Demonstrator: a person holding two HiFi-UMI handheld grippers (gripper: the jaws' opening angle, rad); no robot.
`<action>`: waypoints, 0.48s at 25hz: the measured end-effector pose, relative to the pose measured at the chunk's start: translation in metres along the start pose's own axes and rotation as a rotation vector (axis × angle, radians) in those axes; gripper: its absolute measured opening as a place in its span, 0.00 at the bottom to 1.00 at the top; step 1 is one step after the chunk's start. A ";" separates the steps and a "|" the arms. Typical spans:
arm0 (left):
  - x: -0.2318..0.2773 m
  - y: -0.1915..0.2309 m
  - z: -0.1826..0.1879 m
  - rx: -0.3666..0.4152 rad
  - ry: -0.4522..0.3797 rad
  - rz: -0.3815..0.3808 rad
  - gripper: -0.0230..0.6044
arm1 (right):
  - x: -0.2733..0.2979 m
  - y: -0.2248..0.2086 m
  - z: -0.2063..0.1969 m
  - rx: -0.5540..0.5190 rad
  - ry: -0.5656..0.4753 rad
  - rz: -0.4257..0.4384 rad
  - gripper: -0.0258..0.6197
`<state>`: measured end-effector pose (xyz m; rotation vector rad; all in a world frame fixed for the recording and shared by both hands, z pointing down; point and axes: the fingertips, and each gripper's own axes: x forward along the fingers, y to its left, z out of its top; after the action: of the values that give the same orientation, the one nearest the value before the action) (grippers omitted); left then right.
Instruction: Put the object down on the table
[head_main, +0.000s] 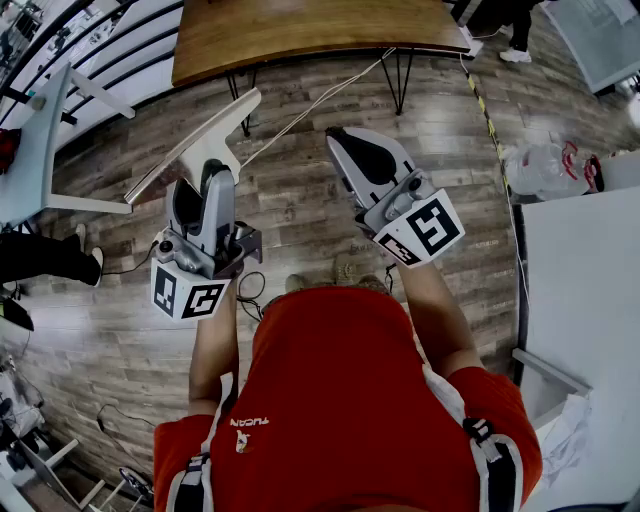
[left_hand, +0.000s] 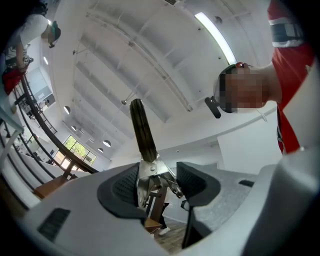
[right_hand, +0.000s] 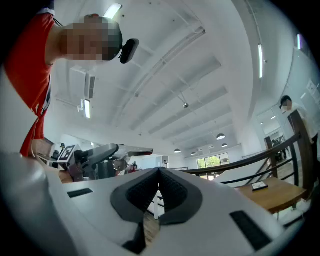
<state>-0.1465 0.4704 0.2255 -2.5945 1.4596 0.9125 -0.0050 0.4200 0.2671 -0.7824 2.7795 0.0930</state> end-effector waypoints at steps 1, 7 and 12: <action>0.004 -0.002 -0.004 0.003 0.005 0.000 0.39 | -0.002 -0.005 0.000 0.010 -0.001 0.005 0.08; 0.027 -0.008 -0.030 0.021 0.041 0.006 0.39 | -0.015 -0.037 -0.004 0.039 0.001 0.010 0.08; 0.051 -0.016 -0.053 0.040 0.063 0.021 0.39 | -0.030 -0.068 -0.002 0.009 0.011 0.016 0.08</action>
<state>-0.0888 0.4240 0.2398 -2.6076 1.5063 0.8020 0.0547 0.3765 0.2775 -0.7603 2.7950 0.0799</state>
